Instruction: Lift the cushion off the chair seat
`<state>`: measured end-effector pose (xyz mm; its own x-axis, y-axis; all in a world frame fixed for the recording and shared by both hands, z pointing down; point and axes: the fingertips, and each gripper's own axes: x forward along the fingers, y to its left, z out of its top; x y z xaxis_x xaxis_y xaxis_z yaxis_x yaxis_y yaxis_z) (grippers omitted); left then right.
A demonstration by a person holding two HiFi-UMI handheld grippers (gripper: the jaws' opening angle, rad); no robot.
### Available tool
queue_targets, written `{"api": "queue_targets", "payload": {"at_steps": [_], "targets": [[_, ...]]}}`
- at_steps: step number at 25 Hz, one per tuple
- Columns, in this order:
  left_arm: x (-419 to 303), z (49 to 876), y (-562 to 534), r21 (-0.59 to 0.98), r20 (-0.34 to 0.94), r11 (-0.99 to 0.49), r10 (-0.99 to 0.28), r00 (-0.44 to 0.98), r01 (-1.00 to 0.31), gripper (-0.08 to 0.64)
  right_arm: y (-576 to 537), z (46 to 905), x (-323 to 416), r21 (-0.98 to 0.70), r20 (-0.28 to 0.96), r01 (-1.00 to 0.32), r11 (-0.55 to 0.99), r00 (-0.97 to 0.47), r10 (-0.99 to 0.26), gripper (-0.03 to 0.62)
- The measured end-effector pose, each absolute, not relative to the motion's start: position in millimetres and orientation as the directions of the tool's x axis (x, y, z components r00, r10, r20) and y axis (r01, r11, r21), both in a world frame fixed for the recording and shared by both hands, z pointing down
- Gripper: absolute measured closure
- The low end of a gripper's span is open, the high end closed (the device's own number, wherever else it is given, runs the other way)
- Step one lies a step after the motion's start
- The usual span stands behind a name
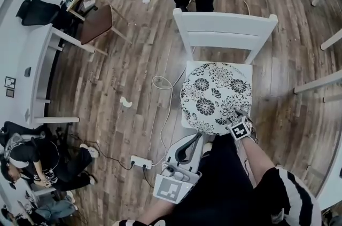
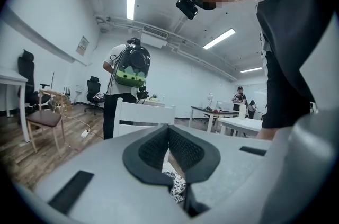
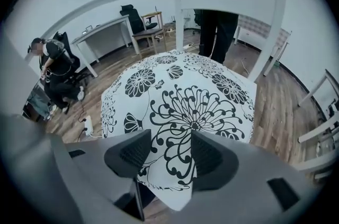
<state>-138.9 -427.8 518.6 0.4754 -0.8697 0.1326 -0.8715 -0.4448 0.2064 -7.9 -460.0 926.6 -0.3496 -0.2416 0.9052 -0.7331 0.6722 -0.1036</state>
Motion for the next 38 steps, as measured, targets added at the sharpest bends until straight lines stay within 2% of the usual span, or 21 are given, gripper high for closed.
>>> {"api": "queue_targets", "payload": {"at_steps": [2, 13, 26, 29, 35, 38], "targets": [[-146, 523, -427, 0.208, 0.142, -0.424, -0.878, 0.457, -0.881, 0.561, -461, 937, -8, -0.100, 0.920, -0.730, 0.676, -0.326, -0.215, 0.351], [-164, 543, -423, 0.195, 0.202, -0.365, -0.893, 0.402, -0.910, 0.561, -464, 965, -12, -0.105, 0.946, -0.701, 0.705, -0.288, -0.145, 0.344], [-166, 548, -425, 0.191, 0.205, -0.350, -0.900, 0.386, -0.917, 0.561, -466, 968, -12, -0.068, 0.940, -0.699, 0.712, -0.284, -0.190, 0.348], [-164, 548, -426, 0.196, 0.201, -0.352, -0.899, 0.389, -0.915, 0.561, -465, 966, -13, -0.044, 0.943, -0.701, 0.712, -0.264, -0.201, 0.390], [-166, 548, -426, 0.199, 0.203, -0.347, -0.900, 0.385, -0.916, 0.561, -465, 959, -13, -0.029, 0.946, -0.694, 0.720, -0.252, -0.205, 0.516], [-167, 543, -424, 0.200, 0.196, -0.345, -0.903, 0.383, -0.917, 0.561, -464, 950, -12, -0.029, 0.939, -0.709, 0.704, -0.260, -0.224, 0.549]]}}
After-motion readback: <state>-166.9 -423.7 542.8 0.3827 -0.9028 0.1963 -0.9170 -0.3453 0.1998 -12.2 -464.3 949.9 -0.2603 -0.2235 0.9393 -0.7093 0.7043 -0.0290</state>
